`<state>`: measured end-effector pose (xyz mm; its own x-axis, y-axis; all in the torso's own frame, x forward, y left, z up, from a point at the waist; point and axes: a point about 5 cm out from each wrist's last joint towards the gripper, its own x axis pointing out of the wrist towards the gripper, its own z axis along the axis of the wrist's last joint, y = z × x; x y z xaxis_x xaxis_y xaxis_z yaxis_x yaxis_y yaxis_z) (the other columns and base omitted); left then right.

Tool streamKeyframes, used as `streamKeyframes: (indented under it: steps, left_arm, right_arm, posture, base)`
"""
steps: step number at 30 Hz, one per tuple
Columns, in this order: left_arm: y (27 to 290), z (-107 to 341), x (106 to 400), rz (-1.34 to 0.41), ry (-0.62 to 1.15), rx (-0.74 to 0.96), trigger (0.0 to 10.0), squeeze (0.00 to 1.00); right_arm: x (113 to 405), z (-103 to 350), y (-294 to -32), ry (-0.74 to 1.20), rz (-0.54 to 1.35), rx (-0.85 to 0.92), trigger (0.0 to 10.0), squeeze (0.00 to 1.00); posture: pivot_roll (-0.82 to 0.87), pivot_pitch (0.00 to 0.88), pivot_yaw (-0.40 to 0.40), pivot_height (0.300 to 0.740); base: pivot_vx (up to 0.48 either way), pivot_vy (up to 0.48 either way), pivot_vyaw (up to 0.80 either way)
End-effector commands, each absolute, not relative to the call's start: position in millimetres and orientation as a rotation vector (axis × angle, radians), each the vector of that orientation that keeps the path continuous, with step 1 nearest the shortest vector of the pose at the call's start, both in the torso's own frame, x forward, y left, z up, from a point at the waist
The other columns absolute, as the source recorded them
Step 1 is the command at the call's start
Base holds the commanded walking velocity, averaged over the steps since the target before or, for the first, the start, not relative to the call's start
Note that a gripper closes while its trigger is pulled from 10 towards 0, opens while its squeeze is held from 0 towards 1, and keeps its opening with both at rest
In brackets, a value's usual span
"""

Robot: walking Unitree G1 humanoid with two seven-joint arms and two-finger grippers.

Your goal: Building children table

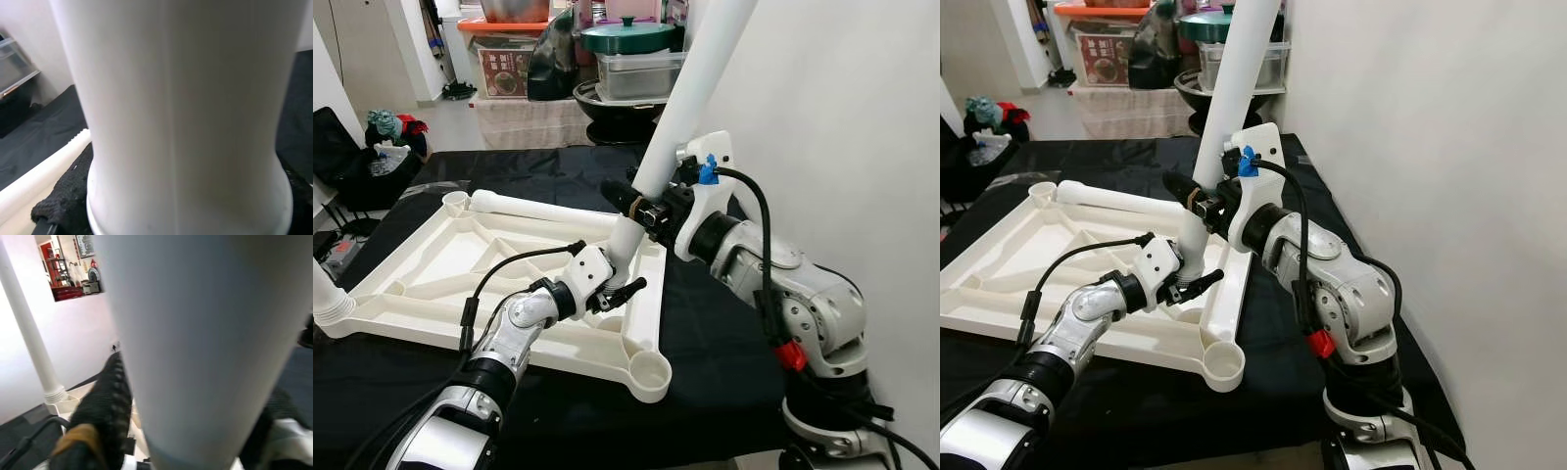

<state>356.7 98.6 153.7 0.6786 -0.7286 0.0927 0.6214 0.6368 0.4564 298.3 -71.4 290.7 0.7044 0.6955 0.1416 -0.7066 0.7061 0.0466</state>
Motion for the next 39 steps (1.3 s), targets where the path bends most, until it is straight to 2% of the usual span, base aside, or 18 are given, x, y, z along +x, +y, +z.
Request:
streamKeyframes:
  steps: [1, 4, 5, 7, 8, 18, 27, 28, 30, 31, 32, 39]
  left_arm:
    - [97.8, 158.7, 359.6, -0.775, -0.293, 0.420, 10.0, 0.00]
    - [97.5, 159.0, 359.5, -0.775, -0.296, 0.421, 10.0, 0.00]
    - [97.3, 159.3, 359.5, -0.776, -0.297, 0.420, 10.0, 0.00]
    - [97.1, 159.4, 359.5, -0.777, -0.299, 0.420, 10.0, 0.00]
    - [96.9, 159.5, 359.5, -0.777, -0.299, 0.420, 10.0, 0.00]
    - [89.7, 158.6, 357.8, -0.797, -0.305, 0.413, 10.0, 0.00]
    - [84.6, 157.4, 356.5, -0.813, -0.308, 0.419, 10.0, 0.00]
    - [84.5, 157.4, 356.5, -0.813, -0.308, 0.421, 10.0, 0.00]
    - [84.5, 157.4, 356.5, -0.813, -0.308, 0.421, 10.0, 0.00]
    - [84.7, 157.4, 356.6, -0.812, -0.309, 0.424, 10.0, 0.00]
    - [85.0, 157.3, 356.6, -0.810, -0.309, 0.427, 10.0, 0.00]
    - [85.5, 156.4, 354.8, -0.807, -0.328, 0.454, 10.0, 0.00]
  right_arm:
    - [293.5, 289.0, -64.7, -0.101, 0.833, 0.113, 10.0, 0.82]
    - [293.8, 289.0, -64.8, -0.102, 0.829, 0.120, 10.0, 0.84]
    - [294.2, 289.0, -65.0, -0.104, 0.824, 0.126, 10.0, 0.05]
    - [294.8, 289.2, -65.2, -0.107, 0.817, 0.136, 10.0, 0.05]
    - [295.8, 289.8, -65.7, -0.116, 0.805, 0.147, 10.0, 0.00]
    - [311.6, 289.9, -71.8, -0.179, 0.645, 0.221, 10.0, 0.00]
    - [318.0, 288.8, -66.4, -0.184, 0.601, 0.292, 10.0, 0.00]
    - [318.0, 287.9, -66.2, -0.182, 0.601, 0.292, 8.6, 0.00]
    - [318.0, 287.9, -66.2, -0.182, 0.601, 0.292, 8.6, 0.00]
    - [318.2, 287.0, -66.5, -0.182, 0.599, 0.293, 5.0, 0.00]
    - [318.3, 286.3, -67.7, -0.185, 0.593, 0.296, 0.0, 0.00]
    - [319.1, 284.8, -73.4, -0.205, 0.567, 0.304, 0.0, 0.00]
  posture:
    - [-0.02, 0.000, -0.009, 0.740]
    - [-0.02, 0.000, -0.009, 0.740]
    - [-0.02, 0.000, -0.009, 0.740]
    - [-0.02, 0.000, -0.009, 0.740]
    - [-0.02, 0.000, -0.008, 0.740]
    - [-0.02, 0.000, -0.009, 0.740]
    - [-0.01, 0.000, -0.013, 0.740]
    - [-0.02, 0.000, -0.013, 0.740]
    - [-0.02, 0.000, -0.013, 0.740]
    - [-0.02, 0.000, -0.014, 0.740]
    - [-0.02, 0.000, -0.014, 0.740]
    - [-0.02, 0.000, -0.014, 0.740]
  base:
    - [0.000, 0.000, 0.00]
    - [0.000, 0.000, 0.00]
    - [0.000, 0.000, 0.00]
    - [0.000, 0.000, 0.00]
    - [0.000, 0.000, 0.00]
    - [0.000, 0.000, 0.00]
    - [0.000, 0.000, 0.00]
    - [0.000, 0.000, 0.00]
    - [0.000, 0.000, 0.00]
    - [0.000, 0.000, 0.00]
    - [0.000, 0.000, 0.00]
    - [0.000, 0.000, 0.00]
